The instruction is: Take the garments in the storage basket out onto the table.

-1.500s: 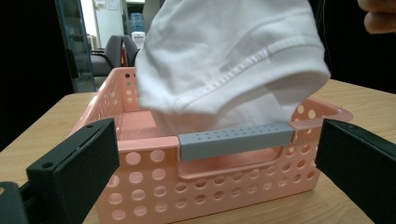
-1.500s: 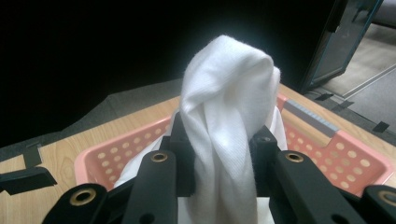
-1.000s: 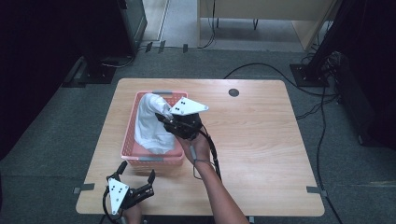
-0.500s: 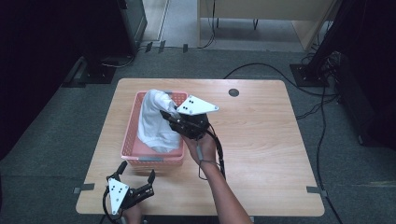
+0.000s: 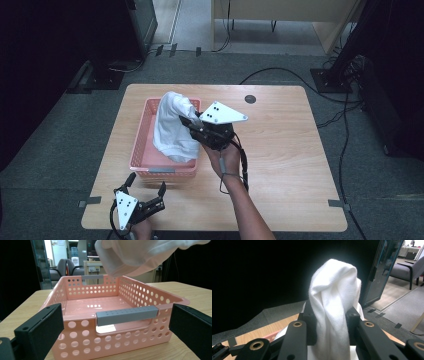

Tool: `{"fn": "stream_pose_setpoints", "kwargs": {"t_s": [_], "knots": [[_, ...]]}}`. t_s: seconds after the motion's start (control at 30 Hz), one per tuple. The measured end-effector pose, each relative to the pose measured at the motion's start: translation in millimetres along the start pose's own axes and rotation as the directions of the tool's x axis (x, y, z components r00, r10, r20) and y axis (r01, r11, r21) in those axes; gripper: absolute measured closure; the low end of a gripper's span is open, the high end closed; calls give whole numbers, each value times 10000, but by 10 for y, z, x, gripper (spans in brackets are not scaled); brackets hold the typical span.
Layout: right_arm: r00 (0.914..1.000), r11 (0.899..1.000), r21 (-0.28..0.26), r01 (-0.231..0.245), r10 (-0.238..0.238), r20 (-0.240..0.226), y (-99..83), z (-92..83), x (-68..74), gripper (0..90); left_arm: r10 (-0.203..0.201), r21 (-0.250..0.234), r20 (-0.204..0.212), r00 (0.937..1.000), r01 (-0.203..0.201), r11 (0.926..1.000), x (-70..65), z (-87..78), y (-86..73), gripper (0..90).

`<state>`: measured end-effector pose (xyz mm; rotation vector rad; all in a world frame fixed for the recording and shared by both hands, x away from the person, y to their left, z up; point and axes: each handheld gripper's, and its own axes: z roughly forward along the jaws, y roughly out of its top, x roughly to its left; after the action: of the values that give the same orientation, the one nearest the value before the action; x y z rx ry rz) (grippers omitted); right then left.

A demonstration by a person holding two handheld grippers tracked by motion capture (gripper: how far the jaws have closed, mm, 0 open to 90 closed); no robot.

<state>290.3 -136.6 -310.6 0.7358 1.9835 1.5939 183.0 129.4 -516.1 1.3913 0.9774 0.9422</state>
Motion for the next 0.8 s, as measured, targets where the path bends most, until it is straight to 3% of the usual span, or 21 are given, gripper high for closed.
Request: {"fn": "stream_pose_setpoints", "kwargs": {"t_s": [0.8], "knots": [[9971,9994,-269,-240,258,711,-89,-421,-178,707,50,-1,-67,10000,-50,10000,-4,-2,0,0]]}}
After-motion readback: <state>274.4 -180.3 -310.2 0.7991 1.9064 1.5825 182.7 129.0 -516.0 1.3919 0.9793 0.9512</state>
